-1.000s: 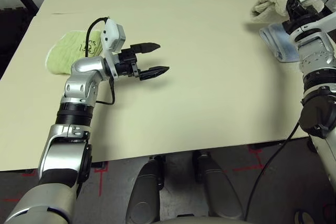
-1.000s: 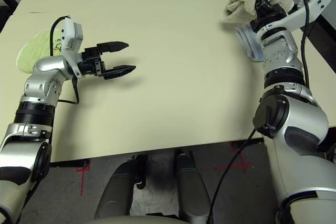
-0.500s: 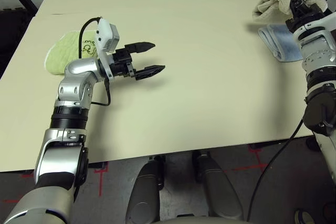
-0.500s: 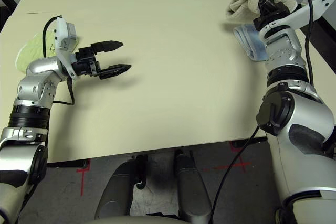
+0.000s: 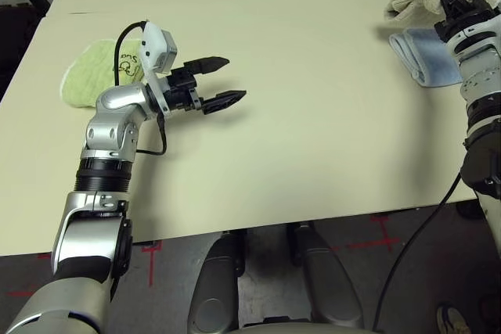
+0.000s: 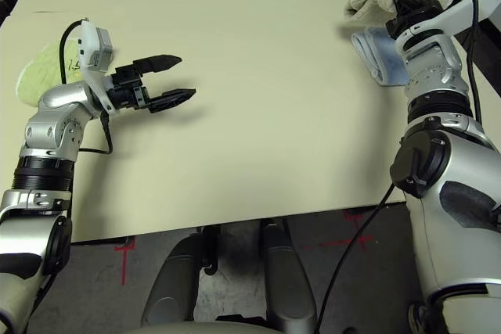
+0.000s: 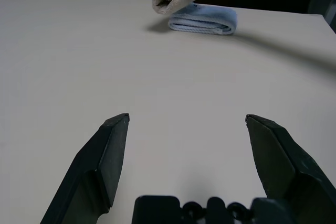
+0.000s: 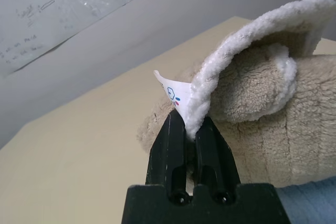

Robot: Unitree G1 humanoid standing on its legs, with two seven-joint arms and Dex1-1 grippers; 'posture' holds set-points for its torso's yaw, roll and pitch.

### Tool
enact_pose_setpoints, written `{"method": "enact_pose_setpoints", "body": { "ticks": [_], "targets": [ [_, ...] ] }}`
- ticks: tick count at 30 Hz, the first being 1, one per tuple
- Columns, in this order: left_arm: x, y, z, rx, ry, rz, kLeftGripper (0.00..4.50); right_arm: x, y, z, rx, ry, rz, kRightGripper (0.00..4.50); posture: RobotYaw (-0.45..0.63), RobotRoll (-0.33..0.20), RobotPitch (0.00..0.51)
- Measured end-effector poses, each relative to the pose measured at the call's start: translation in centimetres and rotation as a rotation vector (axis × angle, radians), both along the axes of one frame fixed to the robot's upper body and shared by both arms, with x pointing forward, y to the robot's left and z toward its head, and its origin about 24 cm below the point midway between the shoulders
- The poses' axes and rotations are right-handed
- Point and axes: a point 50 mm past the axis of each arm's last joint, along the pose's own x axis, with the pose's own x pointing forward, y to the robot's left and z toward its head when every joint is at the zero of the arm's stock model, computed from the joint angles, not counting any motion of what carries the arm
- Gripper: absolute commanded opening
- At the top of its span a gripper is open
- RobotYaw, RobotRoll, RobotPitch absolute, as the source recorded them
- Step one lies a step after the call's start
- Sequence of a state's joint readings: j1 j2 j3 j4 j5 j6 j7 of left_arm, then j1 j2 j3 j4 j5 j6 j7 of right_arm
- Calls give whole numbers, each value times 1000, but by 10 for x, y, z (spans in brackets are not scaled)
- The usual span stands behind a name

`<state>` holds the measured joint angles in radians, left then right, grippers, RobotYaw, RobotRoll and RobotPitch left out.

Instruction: Fold the towel and set it aside.

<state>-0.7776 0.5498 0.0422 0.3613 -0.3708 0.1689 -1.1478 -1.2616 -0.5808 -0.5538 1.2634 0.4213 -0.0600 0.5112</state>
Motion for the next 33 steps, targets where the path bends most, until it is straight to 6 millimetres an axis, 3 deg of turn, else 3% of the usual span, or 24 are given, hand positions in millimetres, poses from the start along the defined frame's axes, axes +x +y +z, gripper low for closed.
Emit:
{"method": "enact_pose_setpoints", "body": {
  "ticks": [14,33],
  "targets": [
    [-4,8,3,-2,-15,25,4500,-4,-7,14,-15,-37,-19,37,5,0,352],
    [-2,11,2,-18,-18,55,4500,-3,-5,11,-43,-23,-1,37,10,0,347]
  ]
}}
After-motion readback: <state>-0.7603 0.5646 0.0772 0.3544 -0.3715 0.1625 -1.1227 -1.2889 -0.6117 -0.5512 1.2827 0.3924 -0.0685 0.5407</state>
